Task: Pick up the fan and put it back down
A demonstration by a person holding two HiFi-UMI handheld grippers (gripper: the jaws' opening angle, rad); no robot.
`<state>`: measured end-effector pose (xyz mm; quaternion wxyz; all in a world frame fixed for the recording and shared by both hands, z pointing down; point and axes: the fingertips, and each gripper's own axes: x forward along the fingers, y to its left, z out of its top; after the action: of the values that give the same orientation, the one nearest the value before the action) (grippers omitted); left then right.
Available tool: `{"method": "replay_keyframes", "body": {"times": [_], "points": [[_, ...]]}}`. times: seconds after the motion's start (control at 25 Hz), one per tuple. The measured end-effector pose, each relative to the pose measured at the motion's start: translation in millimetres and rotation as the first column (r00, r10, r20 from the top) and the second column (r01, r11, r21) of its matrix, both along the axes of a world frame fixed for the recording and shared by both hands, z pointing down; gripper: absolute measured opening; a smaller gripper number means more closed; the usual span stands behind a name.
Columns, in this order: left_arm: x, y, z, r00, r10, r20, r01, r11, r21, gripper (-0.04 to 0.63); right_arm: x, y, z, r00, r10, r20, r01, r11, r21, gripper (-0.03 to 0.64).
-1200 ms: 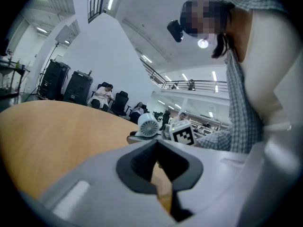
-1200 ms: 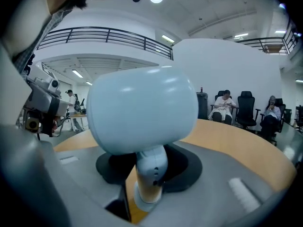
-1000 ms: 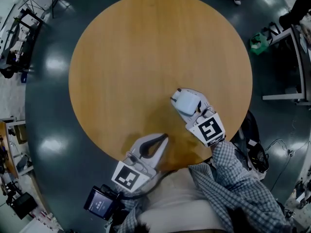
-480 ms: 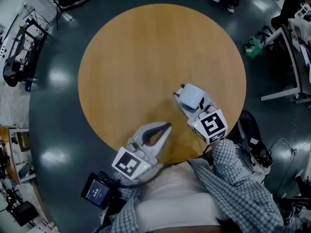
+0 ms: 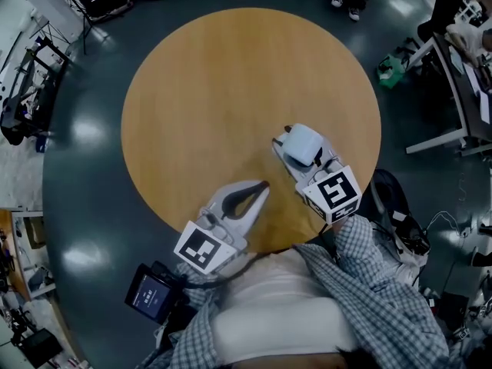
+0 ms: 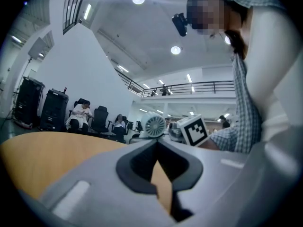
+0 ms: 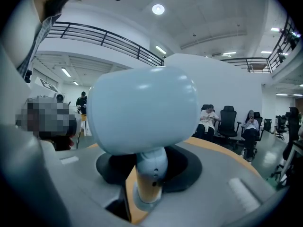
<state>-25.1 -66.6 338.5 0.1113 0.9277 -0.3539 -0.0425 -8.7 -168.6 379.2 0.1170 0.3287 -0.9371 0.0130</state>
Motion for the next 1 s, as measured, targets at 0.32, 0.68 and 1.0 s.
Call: {"method": "replay_keyframes", "body": {"times": [0.32,0.68,1.0], "points": [[6,2,4,1.000,0.002,0.012,-0.002,1.000,0.005,0.000,6,-1,-3,1.000,0.006,0.015,-0.006,1.000,-0.005,0.135],[13,-2,6,1.000,0.005,0.010,-0.005,1.000,0.005,-0.001,11,-6,0,1.000,0.004,0.007,-0.004,1.000,-0.011,0.133],[10,-7,8,1.000,-0.002,0.009,0.002,1.000,-0.003,0.000,10,-9,3,1.000,0.007,-0.010,-0.007,1.000,-0.006,0.130]]}}
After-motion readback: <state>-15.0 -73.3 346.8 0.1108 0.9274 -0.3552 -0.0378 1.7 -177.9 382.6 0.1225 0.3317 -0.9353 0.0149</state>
